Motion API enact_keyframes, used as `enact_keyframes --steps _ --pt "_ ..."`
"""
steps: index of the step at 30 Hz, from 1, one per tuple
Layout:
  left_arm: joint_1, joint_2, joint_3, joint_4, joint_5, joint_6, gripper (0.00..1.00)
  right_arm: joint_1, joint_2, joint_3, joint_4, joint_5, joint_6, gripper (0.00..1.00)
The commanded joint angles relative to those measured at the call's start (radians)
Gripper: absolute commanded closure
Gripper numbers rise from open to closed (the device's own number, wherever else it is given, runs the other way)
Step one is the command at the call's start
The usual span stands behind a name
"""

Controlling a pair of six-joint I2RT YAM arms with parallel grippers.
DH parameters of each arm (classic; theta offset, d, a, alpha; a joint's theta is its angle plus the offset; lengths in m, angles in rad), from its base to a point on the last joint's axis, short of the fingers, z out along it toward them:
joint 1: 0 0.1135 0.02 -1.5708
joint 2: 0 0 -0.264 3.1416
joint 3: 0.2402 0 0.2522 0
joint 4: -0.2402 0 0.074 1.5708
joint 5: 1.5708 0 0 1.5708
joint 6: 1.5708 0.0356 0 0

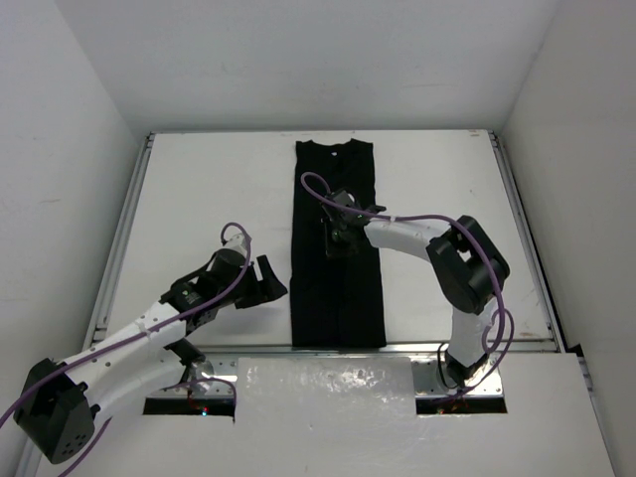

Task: Fold and stack the t-shirts
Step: Rotate the tshirt 90 degrees

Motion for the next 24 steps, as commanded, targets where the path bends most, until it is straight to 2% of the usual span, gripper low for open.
enact_keyframes --steps 1,6,8,17,21,24 --pt "-0.008 -0.013 0.012 0.033 0.01 0.011 0.32 0.003 -0.042 0.034 0.011 -0.01 -0.003 0.95" --pt "-0.006 -0.021 0.01 0.033 0.015 0.01 0.32 0.003 -0.002 0.056 0.005 -0.024 0.0 0.89" --pt "-0.008 -0.024 0.007 0.035 0.016 0.01 0.32 0.001 0.019 0.062 0.005 -0.035 0.0 0.82" --pt "-0.008 -0.015 0.009 0.038 0.021 0.014 0.32 0.003 0.036 0.067 -0.012 0.023 0.003 0.8" --pt "-0.008 -0.016 0.009 0.041 0.022 0.014 0.32 -0.002 0.038 0.056 -0.009 0.034 0.005 0.74" --pt "-0.008 -0.01 0.007 0.045 0.027 0.017 0.32 -0.002 0.036 0.054 -0.001 0.027 0.008 0.64"
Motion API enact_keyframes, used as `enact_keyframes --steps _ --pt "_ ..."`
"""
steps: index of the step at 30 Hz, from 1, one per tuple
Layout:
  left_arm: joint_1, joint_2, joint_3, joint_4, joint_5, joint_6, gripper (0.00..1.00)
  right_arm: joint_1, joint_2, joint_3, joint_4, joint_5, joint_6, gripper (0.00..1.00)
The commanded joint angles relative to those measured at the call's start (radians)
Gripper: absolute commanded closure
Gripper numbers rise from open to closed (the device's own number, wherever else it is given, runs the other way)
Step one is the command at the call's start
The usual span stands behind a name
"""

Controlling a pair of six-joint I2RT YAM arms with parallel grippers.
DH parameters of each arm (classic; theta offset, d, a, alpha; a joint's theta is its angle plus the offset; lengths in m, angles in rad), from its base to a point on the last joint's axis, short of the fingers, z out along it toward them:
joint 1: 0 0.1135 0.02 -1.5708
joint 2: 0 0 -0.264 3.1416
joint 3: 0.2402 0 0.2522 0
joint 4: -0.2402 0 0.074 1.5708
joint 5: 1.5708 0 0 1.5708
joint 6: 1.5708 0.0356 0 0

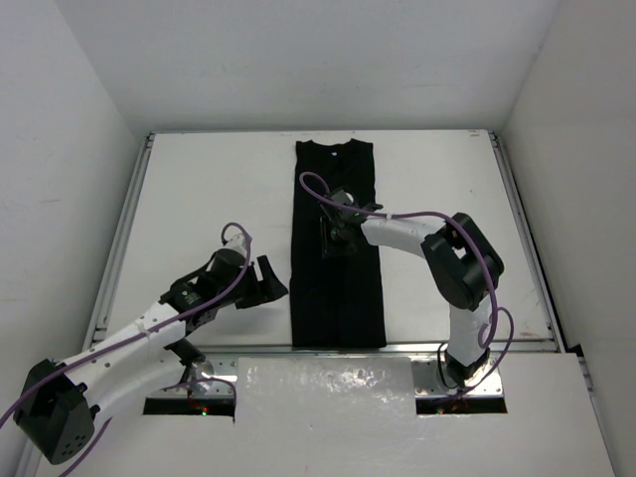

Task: Fold and stack the t-shirts
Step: Rotate the tshirt 90 degrees

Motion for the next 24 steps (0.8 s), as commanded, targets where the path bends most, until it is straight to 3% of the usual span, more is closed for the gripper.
enact_keyframes --steps 1,24 --pt "-0.008 -0.002 0.009 0.045 0.01 0.016 0.32 -0.002 0.003 0.022 0.01 0.017 0.007 0.62" --pt "-0.009 -0.013 0.004 0.045 0.01 0.016 0.32 0.001 0.051 0.068 0.043 -0.057 0.01 0.71"
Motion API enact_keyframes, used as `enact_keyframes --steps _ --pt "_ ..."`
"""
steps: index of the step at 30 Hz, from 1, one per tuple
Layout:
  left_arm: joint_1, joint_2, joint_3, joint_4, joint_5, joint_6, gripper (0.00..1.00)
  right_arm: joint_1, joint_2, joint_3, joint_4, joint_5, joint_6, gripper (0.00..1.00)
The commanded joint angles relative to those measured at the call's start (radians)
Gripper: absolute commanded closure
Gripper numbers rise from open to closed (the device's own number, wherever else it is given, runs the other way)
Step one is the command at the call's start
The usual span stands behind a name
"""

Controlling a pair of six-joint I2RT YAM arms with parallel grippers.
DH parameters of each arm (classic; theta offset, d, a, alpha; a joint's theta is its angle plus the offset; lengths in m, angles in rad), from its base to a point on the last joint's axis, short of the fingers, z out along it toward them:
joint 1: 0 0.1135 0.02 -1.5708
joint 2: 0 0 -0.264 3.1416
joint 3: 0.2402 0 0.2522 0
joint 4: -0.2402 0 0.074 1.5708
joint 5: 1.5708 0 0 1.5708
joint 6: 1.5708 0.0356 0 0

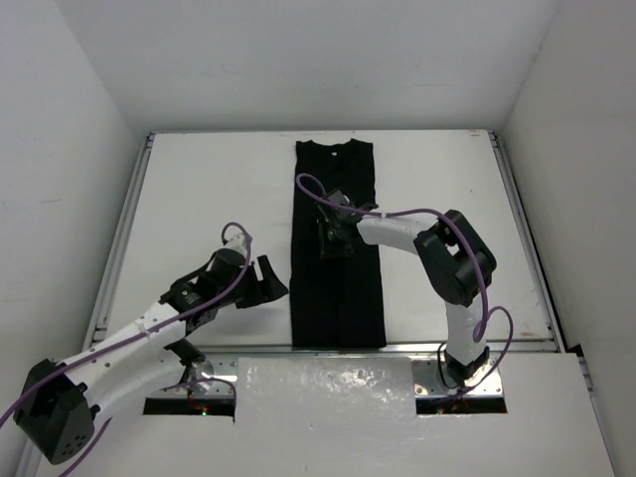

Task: Fold and stack the t-shirts
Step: Rotate the tshirt 90 degrees

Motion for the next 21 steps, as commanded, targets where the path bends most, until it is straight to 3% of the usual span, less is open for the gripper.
enact_keyframes --steps 1,11,21 --pt "-0.009 -0.014 0.004 0.039 0.007 0.013 0.32 0.001 0.0 0.042 0.03 -0.017 0.012 0.73" --pt "-0.008 -0.017 0.001 0.042 0.01 0.013 0.32 0.003 0.0 0.042 0.016 0.005 0.024 0.94" --pt "-0.008 -0.014 0.004 0.044 0.013 0.015 0.32 0.006 -0.051 0.034 0.004 0.028 0.021 1.0"
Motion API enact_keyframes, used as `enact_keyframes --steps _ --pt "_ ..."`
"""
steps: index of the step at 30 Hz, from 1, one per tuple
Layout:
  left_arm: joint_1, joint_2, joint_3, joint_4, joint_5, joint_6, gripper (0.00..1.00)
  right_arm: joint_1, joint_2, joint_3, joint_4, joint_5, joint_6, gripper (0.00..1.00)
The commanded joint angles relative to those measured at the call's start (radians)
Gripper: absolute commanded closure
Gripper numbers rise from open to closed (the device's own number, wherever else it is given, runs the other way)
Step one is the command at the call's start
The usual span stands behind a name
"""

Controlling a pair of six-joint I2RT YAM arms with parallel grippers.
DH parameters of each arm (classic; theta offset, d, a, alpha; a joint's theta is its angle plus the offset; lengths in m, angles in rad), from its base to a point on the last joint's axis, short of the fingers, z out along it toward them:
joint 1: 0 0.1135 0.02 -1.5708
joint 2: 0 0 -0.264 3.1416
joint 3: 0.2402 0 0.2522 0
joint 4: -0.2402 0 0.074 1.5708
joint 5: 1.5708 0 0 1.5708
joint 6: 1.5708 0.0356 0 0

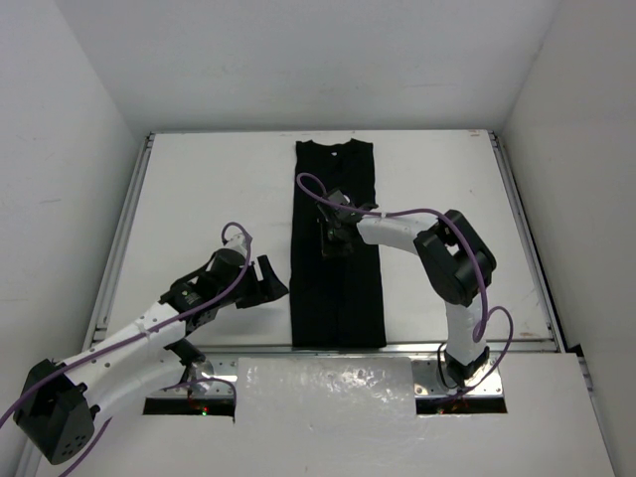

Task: Fold and stack the t-shirts
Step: Rotate the tshirt 90 degrees

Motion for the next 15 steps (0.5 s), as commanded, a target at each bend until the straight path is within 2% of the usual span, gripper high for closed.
enact_keyframes --steps 1,9,15 --pt "-0.009 -0.013 0.003 0.044 0.009 0.015 0.32 0.007 -0.056 0.032 0.004 0.022 0.006 1.0" --pt "-0.008 -0.014 0.004 0.039 0.008 0.013 0.32 0.003 -0.118 0.032 -0.025 0.042 -0.008 1.0" --pt "-0.008 -0.02 0.006 0.038 0.009 0.013 0.32 -0.008 -0.102 0.044 -0.058 0.054 -0.014 1.0"
